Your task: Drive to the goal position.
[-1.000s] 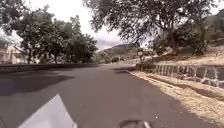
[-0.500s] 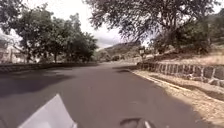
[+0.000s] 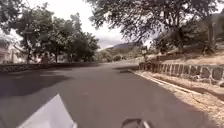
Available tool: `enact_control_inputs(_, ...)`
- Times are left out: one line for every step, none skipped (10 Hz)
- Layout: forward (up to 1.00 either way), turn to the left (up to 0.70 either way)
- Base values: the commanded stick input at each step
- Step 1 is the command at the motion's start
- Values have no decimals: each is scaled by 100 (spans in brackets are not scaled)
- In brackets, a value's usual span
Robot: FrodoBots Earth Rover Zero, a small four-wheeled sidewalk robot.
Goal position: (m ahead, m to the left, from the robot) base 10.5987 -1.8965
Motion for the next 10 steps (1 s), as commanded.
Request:
enact_control_inputs(50,-36)
enact_control_inputs(50,-17)
enact_control_inputs(50,0)
enact_control_inputs(50,0)
enact_control_inputs(50,0)
enact_control_inputs(50,0)
enact_control_inputs(50,0)
enact_control_inputs(50,0)
enact_control_inputs(50,0)
enact_control_inputs(50,0)
